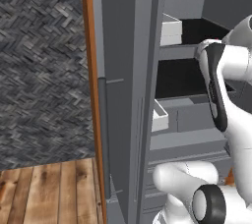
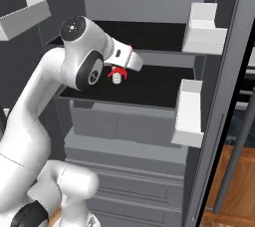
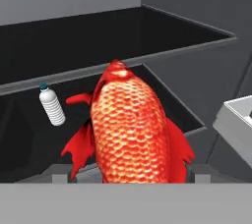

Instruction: Pick fish from the fridge and place it on the plate on the counter.

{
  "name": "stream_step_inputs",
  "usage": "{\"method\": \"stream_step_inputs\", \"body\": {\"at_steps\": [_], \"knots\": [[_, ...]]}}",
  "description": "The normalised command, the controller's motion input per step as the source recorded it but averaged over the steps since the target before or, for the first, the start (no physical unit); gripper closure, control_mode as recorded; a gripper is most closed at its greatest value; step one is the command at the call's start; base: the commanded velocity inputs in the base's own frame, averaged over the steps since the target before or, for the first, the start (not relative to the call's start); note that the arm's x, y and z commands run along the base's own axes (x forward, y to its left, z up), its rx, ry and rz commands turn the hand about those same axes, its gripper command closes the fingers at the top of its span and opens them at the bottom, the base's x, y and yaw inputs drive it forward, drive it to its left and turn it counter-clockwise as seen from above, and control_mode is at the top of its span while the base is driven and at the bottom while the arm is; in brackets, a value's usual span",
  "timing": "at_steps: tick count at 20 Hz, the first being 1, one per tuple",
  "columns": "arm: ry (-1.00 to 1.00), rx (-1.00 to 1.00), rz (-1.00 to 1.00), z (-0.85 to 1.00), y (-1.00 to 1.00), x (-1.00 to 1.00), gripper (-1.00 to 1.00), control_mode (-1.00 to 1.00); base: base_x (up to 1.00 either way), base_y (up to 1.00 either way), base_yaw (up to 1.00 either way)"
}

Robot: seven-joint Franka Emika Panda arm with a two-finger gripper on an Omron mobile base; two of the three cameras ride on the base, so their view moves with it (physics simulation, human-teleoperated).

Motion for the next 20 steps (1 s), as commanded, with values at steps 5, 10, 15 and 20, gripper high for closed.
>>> {"method": "stream_step_inputs", "body": {"at_steps": [5,10,15,20], "knots": [[0.05,0.09,-0.03,0.0,0.07,-1.0,1.0,-1.0,0.0,0.0,0.0],[0.17,0.01,0.0,0.0,0.36,-1.0,1.0,-1.0,0.0,0.0,0.0],[0.22,0.0,0.0,0.0,0.74,-0.81,1.0,-1.0,0.0,0.0,0.0],[0.17,0.0,0.0,0.0,0.53,-0.78,1.0,-1.0,0.0,0.0,0.0]]}}
